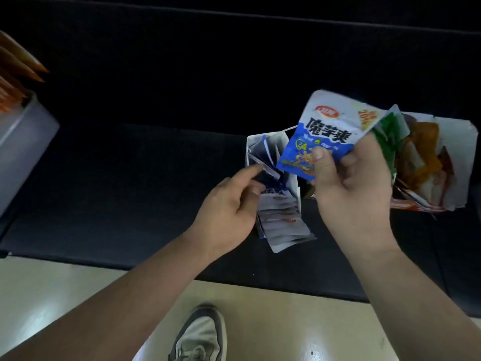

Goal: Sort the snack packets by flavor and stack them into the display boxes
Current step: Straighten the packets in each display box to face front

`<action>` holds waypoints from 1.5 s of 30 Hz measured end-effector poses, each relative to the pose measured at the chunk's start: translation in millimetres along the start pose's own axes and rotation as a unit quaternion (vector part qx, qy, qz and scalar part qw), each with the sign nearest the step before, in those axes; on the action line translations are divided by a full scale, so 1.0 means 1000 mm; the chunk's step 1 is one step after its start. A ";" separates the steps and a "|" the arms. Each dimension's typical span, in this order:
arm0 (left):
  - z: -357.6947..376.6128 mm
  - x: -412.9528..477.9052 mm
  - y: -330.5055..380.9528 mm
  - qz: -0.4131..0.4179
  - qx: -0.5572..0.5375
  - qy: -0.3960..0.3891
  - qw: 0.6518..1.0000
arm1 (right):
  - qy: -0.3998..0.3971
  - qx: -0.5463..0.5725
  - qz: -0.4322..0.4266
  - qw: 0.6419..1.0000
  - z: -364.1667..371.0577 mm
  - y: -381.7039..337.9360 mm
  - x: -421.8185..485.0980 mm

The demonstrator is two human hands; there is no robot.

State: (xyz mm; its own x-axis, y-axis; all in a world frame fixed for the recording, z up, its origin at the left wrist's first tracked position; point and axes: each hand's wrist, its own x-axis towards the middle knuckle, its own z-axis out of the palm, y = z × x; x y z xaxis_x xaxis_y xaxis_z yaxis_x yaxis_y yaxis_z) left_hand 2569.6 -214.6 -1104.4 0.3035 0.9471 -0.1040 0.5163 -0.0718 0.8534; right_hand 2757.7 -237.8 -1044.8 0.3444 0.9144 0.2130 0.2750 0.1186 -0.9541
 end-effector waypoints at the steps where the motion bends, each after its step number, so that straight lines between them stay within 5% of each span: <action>1: -0.001 0.000 0.003 0.004 0.004 -0.010 1.000 | 0.011 0.034 0.004 0.999 0.001 -0.004 -0.002; 10: -0.004 0.001 0.017 0.025 -0.032 -0.010 0.999 | -0.118 -0.002 0.022 0.993 0.005 0.016 -0.005; 15: -0.003 0.001 0.018 0.054 -0.046 -0.004 0.997 | -0.064 -0.083 -0.001 0.995 0.007 0.031 -0.010; 18: -0.005 0.000 0.017 0.060 -0.045 0.027 0.997 | -0.094 -0.061 0.005 0.994 0.008 0.033 -0.007; 23: -0.008 -0.003 0.017 0.034 -0.076 -0.001 0.996 | -0.091 -0.187 -0.028 0.978 0.008 0.043 -0.008; 28: -0.010 -0.001 0.010 0.032 -0.100 0.035 0.994 | -0.133 -0.146 -0.077 0.977 0.005 0.039 -0.014; 35: -0.031 0.021 0.007 0.161 0.054 0.110 0.979 | -0.167 -0.300 -0.050 0.938 0.001 0.045 -0.015; 40: -0.029 0.044 0.004 0.167 0.201 0.084 0.962 | -0.232 -0.331 -0.026 0.914 0.004 0.033 -0.014; 45: -0.029 0.042 0.014 0.201 0.164 0.103 0.960 | -0.261 -0.374 0.020 0.890 0.005 0.033 -0.015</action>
State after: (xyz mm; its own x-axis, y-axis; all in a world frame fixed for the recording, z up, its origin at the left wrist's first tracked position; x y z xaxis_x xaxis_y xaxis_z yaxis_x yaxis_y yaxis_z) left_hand 2566.6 -166.7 -1081.8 0.3840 0.8618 0.3313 0.6259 -0.5068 0.5928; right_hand 2756.7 -245.8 -1081.0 -0.0426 0.9904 -0.1311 0.8592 -0.0306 -0.5107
